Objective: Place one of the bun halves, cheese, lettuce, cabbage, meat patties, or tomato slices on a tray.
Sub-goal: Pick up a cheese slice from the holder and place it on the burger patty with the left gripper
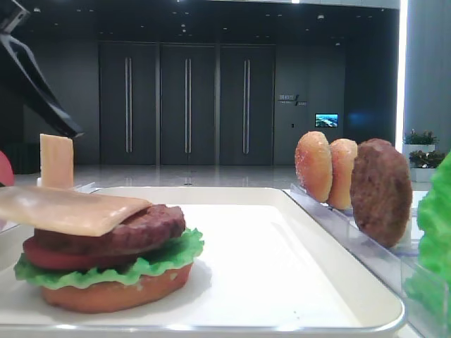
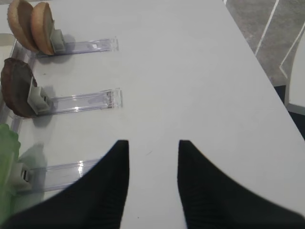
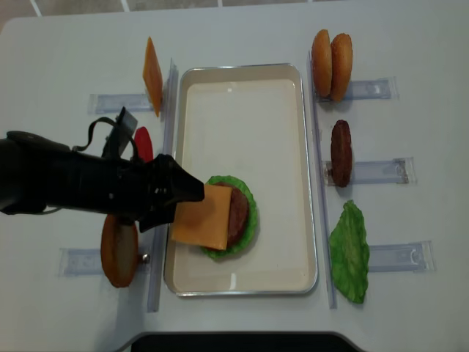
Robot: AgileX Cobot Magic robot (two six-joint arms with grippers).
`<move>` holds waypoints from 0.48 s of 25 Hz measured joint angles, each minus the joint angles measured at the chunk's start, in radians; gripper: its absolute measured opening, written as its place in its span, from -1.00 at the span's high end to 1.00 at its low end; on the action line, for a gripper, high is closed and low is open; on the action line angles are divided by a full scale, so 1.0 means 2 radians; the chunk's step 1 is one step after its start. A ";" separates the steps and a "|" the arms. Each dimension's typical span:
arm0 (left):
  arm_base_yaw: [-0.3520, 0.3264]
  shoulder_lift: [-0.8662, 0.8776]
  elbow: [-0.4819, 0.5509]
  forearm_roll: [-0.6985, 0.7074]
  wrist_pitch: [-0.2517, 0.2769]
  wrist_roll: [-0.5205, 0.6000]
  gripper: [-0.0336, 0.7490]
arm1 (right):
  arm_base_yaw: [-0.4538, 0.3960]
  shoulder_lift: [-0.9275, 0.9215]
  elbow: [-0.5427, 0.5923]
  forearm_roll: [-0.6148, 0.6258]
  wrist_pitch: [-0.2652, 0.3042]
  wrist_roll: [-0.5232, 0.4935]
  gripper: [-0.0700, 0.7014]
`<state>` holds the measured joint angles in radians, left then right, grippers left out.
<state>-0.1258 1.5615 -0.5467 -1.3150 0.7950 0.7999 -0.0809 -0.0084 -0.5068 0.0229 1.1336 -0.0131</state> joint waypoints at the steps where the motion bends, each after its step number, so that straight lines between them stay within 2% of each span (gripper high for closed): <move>1: 0.000 0.000 0.000 0.003 0.000 -0.002 -0.49 | 0.000 0.000 0.000 0.000 0.000 0.000 0.19; 7: 0.000 0.000 -0.003 0.009 0.000 -0.014 -0.49 | 0.000 0.000 0.000 0.000 0.000 0.000 0.19; 12: 0.000 0.000 -0.029 0.039 0.007 -0.050 -0.49 | 0.000 0.000 0.000 0.000 0.000 0.000 0.19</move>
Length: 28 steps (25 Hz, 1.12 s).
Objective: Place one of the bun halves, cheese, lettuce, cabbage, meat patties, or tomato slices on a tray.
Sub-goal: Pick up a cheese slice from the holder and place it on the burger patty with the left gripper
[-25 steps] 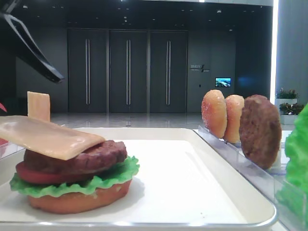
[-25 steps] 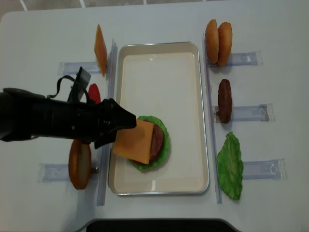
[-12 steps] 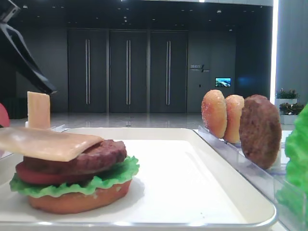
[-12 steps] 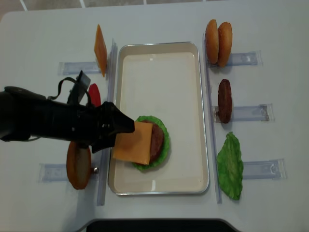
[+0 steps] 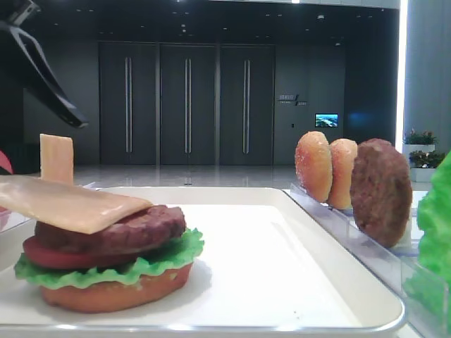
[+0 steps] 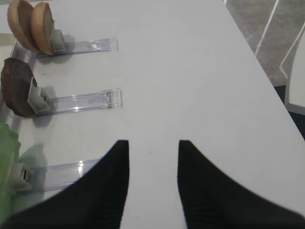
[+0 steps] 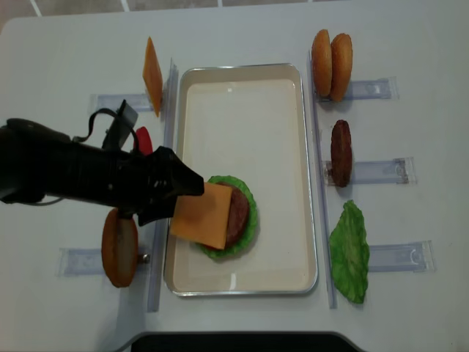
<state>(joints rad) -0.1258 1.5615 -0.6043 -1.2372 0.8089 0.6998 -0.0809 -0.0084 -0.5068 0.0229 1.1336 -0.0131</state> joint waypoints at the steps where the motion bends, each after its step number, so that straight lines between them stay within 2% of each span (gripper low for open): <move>1: 0.000 0.000 -0.005 0.010 0.001 -0.009 -0.49 | 0.000 0.000 0.000 0.000 0.000 0.000 0.19; 13: 0.000 0.000 -0.015 0.049 0.006 -0.051 -0.49 | 0.000 0.000 0.000 0.000 0.000 0.000 0.19; 21: 0.000 0.000 -0.048 0.108 0.010 -0.103 -0.49 | 0.000 0.000 0.000 0.000 0.000 0.000 0.19; 28: 0.000 0.000 -0.052 0.120 0.011 -0.110 -0.49 | 0.000 0.000 0.000 0.000 0.000 0.000 0.19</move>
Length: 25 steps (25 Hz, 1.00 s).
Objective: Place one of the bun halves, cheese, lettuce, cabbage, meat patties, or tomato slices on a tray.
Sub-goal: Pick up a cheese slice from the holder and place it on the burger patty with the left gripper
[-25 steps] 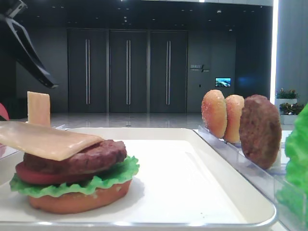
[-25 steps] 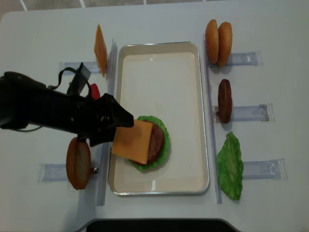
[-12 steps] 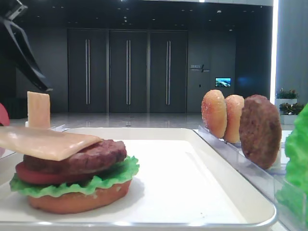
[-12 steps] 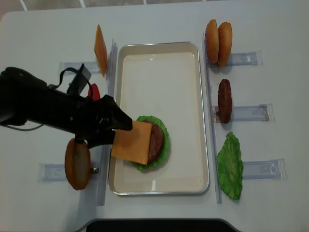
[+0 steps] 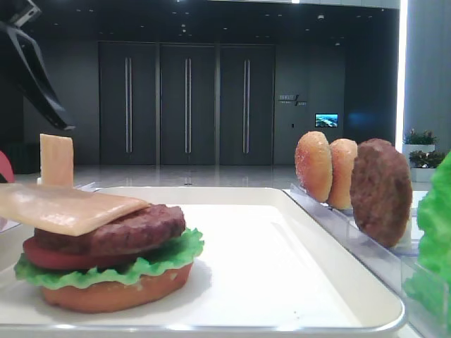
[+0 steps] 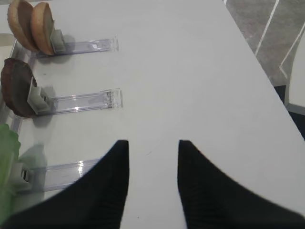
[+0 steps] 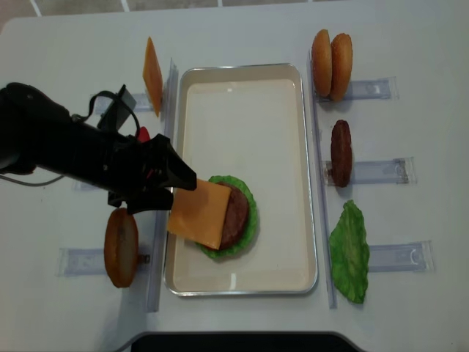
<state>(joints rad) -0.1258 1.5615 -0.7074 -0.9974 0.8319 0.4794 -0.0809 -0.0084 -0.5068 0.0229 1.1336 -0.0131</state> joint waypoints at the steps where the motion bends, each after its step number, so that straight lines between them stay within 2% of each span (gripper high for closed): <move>1: 0.000 0.000 -0.002 0.003 0.002 -0.003 -0.49 | 0.000 0.000 0.000 0.000 0.000 0.000 0.19; 5: -0.022 0.000 -0.020 0.050 0.003 -0.041 -0.49 | 0.000 0.000 0.000 0.000 0.000 0.000 0.19; 9: -0.063 0.001 -0.043 0.085 -0.018 -0.081 -0.49 | 0.000 0.000 0.000 0.000 0.000 0.000 0.19; 12: -0.084 0.001 -0.059 0.098 -0.021 -0.102 -0.48 | 0.000 0.000 0.000 0.000 0.000 0.000 0.19; 17: -0.087 0.001 -0.076 0.123 -0.017 -0.129 -0.48 | 0.000 0.000 0.000 0.000 0.000 0.000 0.19; 25: -0.087 0.001 -0.077 0.180 0.011 -0.163 -0.44 | 0.000 0.000 0.000 0.000 0.000 0.000 0.19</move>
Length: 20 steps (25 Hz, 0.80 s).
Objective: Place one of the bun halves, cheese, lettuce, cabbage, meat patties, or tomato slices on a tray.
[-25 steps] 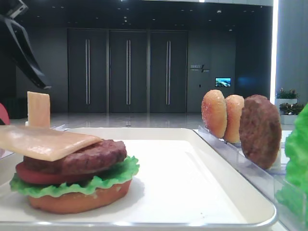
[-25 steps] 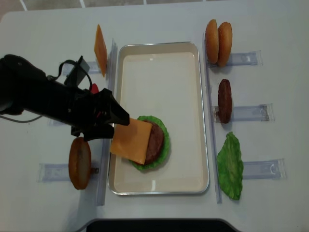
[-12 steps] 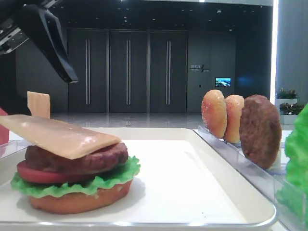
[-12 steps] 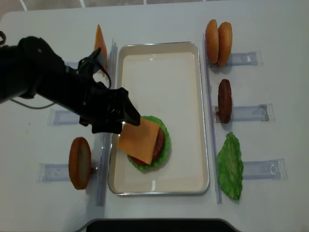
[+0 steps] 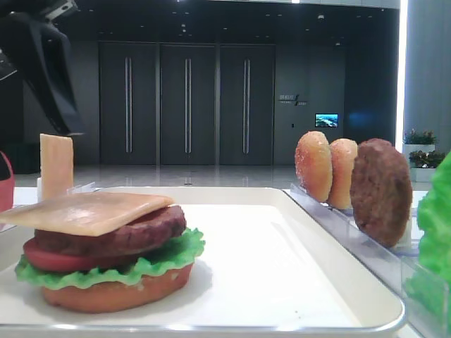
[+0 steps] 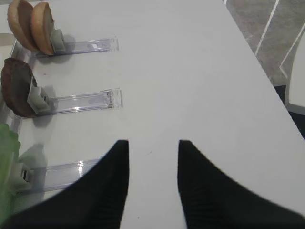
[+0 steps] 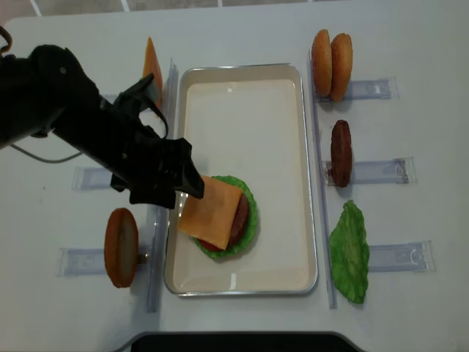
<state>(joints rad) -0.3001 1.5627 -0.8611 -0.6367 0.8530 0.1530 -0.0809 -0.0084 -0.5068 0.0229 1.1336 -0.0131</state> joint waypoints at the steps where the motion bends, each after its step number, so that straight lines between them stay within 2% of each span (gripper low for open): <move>1: 0.000 0.000 -0.002 0.007 0.006 -0.001 -0.43 | 0.000 0.000 0.000 0.000 0.000 0.000 0.19; 6: 0.000 0.000 -0.045 0.056 0.047 -0.019 -0.44 | 0.000 0.000 0.000 0.000 0.000 0.000 0.19; 14: 0.000 0.000 -0.164 0.240 0.167 -0.072 -0.43 | 0.000 0.000 0.000 0.000 0.000 0.000 0.19; 17: 0.015 0.000 -0.180 0.292 0.176 -0.079 -0.43 | 0.000 0.000 0.000 0.000 0.000 0.000 0.19; 20: 0.052 0.000 -0.181 0.303 0.180 -0.079 -0.43 | 0.000 0.000 0.000 0.000 0.000 0.000 0.19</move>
<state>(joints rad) -0.1970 1.5627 -1.2241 -0.0299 1.2121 -0.0055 -0.0809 -0.0084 -0.5068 0.0229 1.1336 -0.0131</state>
